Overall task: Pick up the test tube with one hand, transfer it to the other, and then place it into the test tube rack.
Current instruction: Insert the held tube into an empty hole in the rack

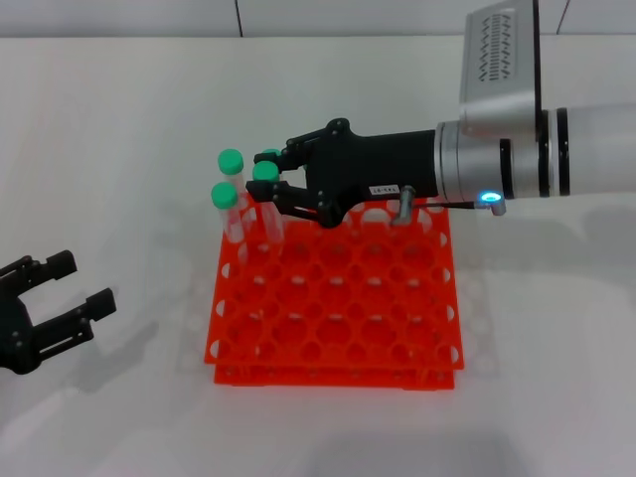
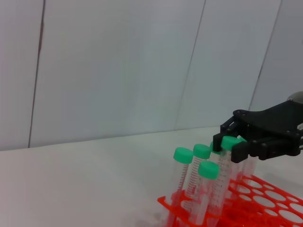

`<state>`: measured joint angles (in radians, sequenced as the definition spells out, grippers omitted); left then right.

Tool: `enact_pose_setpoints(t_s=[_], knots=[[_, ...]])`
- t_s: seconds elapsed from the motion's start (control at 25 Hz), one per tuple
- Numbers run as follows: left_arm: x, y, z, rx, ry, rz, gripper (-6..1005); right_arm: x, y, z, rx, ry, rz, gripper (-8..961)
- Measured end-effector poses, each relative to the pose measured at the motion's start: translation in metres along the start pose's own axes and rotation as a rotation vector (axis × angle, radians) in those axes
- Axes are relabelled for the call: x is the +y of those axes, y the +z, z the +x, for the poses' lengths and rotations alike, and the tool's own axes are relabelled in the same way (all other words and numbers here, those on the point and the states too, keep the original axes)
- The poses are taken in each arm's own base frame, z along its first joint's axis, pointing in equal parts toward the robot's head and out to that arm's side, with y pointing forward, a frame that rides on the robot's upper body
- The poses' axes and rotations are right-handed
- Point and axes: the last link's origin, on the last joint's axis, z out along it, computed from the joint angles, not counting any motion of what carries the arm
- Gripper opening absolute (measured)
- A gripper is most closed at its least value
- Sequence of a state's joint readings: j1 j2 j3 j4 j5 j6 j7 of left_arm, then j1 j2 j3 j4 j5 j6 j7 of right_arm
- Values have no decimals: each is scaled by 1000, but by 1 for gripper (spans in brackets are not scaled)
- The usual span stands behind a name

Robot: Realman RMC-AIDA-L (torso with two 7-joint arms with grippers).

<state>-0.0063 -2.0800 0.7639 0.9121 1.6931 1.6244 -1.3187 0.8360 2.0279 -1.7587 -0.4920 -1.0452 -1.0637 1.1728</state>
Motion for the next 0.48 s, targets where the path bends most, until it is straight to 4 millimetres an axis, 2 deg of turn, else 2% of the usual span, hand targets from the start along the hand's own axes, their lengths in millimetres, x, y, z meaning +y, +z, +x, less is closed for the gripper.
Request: enact_pose_setpoints(t_s=[0.48], knots=[[1, 1, -3, 1, -13, -6, 744, -1, 6, 3, 45, -14, 8, 341]])
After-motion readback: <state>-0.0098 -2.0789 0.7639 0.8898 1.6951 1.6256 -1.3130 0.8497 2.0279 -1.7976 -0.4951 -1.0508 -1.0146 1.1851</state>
